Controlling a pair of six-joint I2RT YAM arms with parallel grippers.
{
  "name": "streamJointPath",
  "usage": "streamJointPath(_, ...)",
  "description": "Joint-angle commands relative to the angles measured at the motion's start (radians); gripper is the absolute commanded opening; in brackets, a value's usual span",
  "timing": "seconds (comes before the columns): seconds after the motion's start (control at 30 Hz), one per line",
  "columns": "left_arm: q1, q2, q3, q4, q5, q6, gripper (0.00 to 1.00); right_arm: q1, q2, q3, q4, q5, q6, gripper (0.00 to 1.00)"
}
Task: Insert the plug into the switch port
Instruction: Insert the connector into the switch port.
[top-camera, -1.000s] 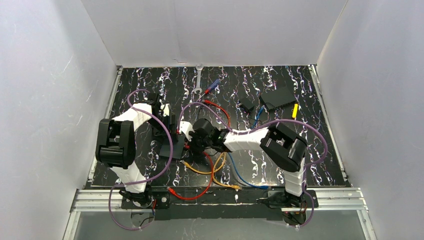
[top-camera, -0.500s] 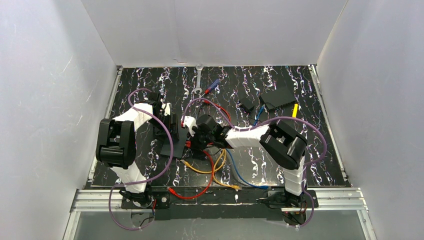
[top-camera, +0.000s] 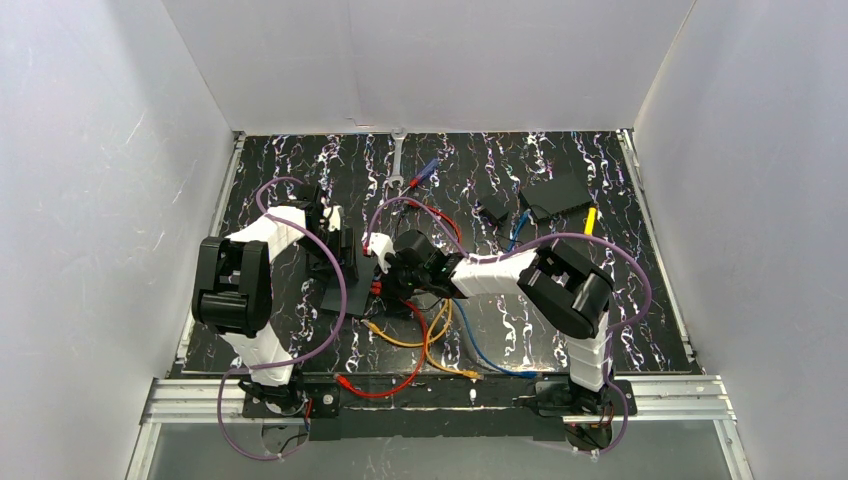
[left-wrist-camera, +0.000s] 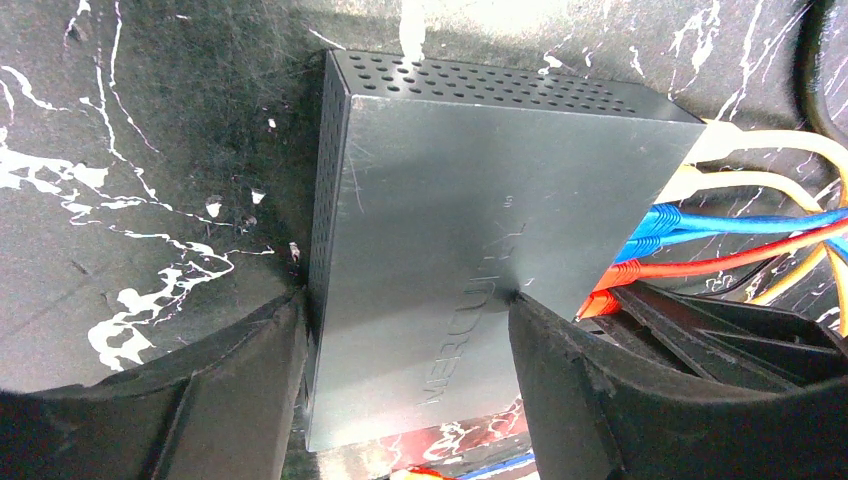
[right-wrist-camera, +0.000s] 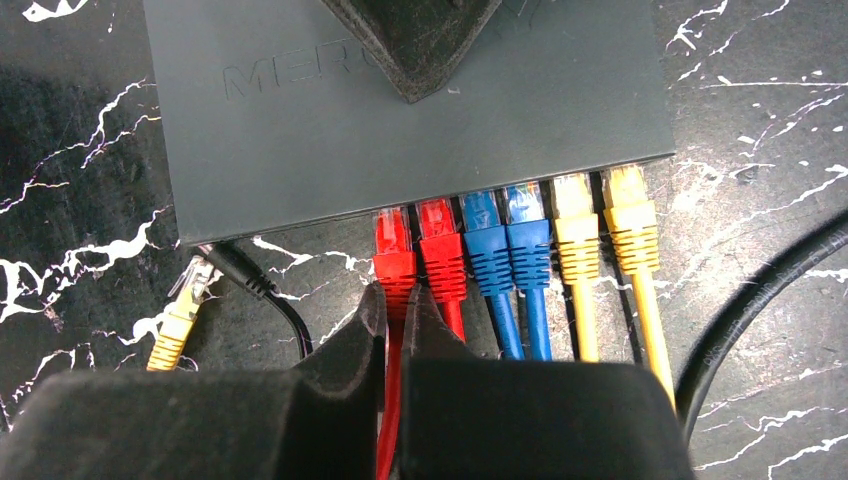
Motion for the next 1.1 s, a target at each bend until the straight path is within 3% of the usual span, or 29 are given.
streamJointPath(0.0,-0.057,0.042,-0.009,-0.041,0.039,-0.038,0.67,0.012,-0.053,0.027,0.282,0.023,-0.009,0.07)
streamJointPath(0.17,-0.056,0.042,-0.002,-0.059,-0.043,-0.036,0.67,0.012,-0.115,-0.002,0.178,0.059,-0.051,0.21)
streamJointPath(0.47,-0.056,0.041,0.0,-0.064,-0.078,-0.034,0.67,0.012,-0.205,-0.065,0.036,0.123,-0.089,0.37)
streamJointPath(1.07,-0.056,0.041,0.002,-0.064,-0.059,-0.035,0.67,0.031,-0.209,-0.144,-0.085,0.16,-0.091,0.37)
